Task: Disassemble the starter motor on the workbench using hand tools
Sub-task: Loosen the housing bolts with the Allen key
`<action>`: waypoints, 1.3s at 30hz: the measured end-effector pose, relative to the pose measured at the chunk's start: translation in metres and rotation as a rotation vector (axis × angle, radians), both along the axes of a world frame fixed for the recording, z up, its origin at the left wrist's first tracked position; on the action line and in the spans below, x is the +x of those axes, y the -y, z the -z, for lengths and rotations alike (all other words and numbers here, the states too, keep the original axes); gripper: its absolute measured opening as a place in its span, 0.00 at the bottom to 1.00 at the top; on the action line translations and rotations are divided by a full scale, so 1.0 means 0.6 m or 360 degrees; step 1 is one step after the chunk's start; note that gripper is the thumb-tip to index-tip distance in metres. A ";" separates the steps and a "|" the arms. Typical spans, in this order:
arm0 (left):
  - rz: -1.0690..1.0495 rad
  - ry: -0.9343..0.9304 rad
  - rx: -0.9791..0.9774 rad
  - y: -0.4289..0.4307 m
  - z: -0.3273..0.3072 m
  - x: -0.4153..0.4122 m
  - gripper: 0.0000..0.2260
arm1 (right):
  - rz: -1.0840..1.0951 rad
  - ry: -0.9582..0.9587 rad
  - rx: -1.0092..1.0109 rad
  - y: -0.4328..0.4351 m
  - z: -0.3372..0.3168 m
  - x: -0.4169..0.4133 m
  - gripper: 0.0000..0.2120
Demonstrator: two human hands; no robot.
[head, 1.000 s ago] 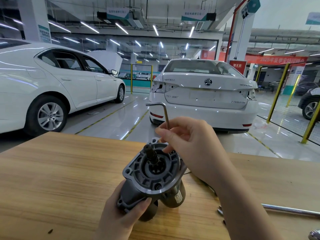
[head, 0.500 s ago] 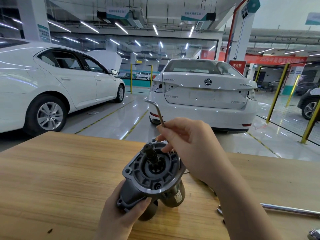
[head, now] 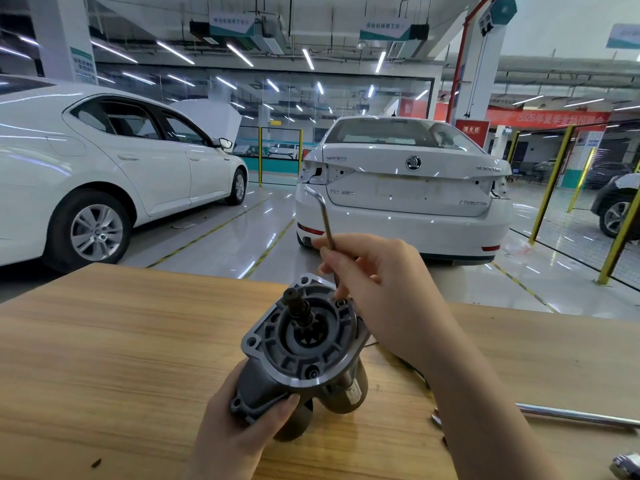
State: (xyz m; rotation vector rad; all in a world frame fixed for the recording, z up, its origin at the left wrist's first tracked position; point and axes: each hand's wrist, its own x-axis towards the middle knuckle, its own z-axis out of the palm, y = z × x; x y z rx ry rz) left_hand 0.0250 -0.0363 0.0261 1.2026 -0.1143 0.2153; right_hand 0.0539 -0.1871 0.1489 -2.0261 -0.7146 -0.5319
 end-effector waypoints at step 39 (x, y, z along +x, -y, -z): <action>-0.0007 -0.0069 0.0005 -0.006 0.004 0.010 0.20 | 0.0142 0.0063 0.0825 0.041 -0.007 0.021 0.12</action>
